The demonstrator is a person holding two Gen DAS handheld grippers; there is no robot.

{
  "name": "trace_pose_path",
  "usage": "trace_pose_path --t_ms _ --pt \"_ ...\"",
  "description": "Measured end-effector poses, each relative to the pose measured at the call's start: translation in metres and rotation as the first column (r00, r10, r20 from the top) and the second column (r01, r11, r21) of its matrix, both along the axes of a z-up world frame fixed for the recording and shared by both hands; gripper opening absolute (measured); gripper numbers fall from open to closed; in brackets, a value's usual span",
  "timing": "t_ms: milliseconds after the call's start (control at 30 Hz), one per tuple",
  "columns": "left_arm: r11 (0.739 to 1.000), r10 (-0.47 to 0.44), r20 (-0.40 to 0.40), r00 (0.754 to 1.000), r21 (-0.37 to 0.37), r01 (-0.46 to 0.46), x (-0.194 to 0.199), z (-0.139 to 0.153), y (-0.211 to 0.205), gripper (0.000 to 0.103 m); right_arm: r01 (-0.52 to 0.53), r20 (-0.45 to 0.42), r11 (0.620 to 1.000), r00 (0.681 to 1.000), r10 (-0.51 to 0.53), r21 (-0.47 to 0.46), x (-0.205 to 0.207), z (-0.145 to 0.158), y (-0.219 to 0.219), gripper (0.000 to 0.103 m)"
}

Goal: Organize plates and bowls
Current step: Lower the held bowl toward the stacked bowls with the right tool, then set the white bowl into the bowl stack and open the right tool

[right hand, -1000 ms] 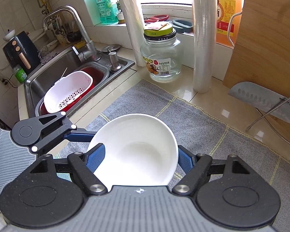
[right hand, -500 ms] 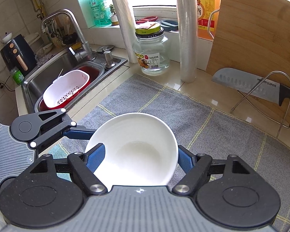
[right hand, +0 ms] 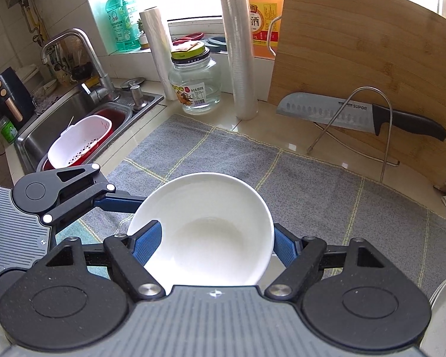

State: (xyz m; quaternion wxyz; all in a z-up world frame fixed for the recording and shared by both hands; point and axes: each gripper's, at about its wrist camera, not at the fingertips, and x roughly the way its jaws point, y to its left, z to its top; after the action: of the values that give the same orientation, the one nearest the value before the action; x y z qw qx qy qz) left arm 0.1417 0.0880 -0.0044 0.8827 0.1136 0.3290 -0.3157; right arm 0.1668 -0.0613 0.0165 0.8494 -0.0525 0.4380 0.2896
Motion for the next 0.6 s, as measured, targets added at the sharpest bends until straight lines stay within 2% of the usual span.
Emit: trace_pose_path --t_ms 333,600 --pt "0.997 -0.074 -0.028 0.997 -0.019 0.073 -0.001 -0.007 -0.034 0.090 0.088 -0.007 0.996 0.996 -0.088 -0.014 -0.008 -0.007 -0.038 0.084" --pt "0.995 -0.095 -0.067 0.993 -0.018 0.094 0.001 -0.017 -0.049 0.090 0.109 -0.030 0.994 0.994 -0.110 -0.029 -0.011 -0.017 -0.050 0.084"
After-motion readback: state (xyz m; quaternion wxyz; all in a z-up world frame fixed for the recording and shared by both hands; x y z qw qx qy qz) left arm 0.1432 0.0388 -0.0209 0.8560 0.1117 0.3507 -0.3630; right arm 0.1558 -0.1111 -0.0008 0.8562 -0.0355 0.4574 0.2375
